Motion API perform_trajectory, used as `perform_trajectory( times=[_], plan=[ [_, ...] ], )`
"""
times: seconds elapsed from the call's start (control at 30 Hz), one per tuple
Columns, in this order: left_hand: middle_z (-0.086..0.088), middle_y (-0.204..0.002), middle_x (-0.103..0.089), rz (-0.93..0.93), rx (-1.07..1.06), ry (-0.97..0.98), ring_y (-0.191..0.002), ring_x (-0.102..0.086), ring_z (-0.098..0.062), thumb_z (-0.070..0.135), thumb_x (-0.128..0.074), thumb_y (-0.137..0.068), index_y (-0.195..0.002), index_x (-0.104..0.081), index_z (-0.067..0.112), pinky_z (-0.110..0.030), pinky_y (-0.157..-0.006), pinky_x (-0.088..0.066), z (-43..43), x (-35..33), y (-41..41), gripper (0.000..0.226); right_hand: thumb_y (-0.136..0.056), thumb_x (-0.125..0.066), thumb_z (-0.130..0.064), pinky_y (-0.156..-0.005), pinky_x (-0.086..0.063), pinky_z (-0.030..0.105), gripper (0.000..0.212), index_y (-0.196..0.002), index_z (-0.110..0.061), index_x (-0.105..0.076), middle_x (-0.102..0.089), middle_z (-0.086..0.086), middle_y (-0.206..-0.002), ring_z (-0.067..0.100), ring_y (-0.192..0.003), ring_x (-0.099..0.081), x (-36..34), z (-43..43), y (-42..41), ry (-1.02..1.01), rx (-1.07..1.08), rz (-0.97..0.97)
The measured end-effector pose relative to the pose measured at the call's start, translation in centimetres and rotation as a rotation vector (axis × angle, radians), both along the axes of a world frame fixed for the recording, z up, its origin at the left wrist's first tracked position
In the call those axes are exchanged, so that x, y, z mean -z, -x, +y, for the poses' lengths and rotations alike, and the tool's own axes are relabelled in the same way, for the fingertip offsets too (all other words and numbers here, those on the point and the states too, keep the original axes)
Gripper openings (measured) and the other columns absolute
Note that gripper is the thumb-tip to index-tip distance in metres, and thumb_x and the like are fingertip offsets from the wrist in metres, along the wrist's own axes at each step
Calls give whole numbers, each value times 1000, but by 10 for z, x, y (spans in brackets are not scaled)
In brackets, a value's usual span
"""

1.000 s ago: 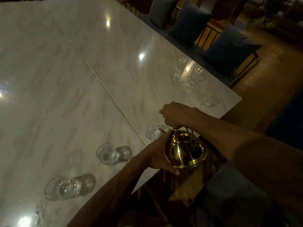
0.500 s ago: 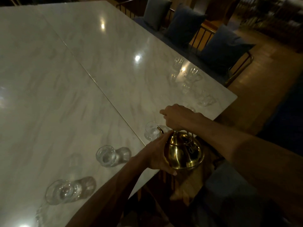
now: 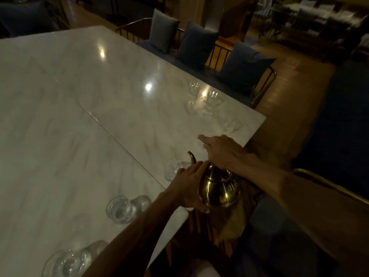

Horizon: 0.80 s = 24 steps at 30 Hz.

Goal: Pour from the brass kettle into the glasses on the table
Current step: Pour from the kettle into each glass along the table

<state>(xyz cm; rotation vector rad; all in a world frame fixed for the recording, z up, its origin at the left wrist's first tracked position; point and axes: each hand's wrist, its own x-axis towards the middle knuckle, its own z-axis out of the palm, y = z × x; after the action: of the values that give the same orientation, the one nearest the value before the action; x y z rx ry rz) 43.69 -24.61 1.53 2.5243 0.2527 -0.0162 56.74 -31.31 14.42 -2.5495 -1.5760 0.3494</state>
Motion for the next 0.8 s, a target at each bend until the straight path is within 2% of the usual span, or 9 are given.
perform_trajectory(
  times=[0.17,0.4,0.5,0.63,0.8],
  plan=[
    [-1,-170,-20,26,42,-20,-154,-29,-29,72,-88,-56,-162,7,32,-59,-125,-20,0,-8,-36,148,-104,-40,-25,-89,-56,41,47,-151,-26,-38,-66,15,-125,29,-105,-65,-10,-8,-29,-2,45,-47],
    [2,-167,-29,1,67,64,-150,-35,-26,64,-93,-55,-163,-3,30,-57,-124,-23,1,-14,-95,144,-104,-43,-21,-97,-51,39,47,-151,-22,-39,-57,11,-140,28,-122,-58,-19,1,-86,104,51,-79],
    [5,-164,-35,-6,31,117,-147,-40,-24,65,-93,-50,-162,-8,33,-59,-121,-31,6,-9,-121,144,-101,-46,-19,-93,-51,36,47,-148,-24,-44,-60,10,-137,28,-119,-58,-19,13,-115,137,40,-48],
    [7,-164,-35,-13,-12,191,-148,-40,-22,59,-96,-51,-162,-7,35,-54,-121,-34,9,-8,-152,144,-99,-48,-18,-85,-49,32,43,-141,-22,-51,-61,8,-134,27,-115,-60,-13,31,-154,195,-19,-27],
    [7,-164,-35,-25,-92,277,-149,-40,-22,61,-94,-50,-163,-8,32,-53,-120,-38,13,-4,-183,145,-96,-49,-16,-97,-50,40,40,-136,-14,-55,-58,10,-135,29,-118,-58,-8,55,-189,261,-111,-14]
  ],
)
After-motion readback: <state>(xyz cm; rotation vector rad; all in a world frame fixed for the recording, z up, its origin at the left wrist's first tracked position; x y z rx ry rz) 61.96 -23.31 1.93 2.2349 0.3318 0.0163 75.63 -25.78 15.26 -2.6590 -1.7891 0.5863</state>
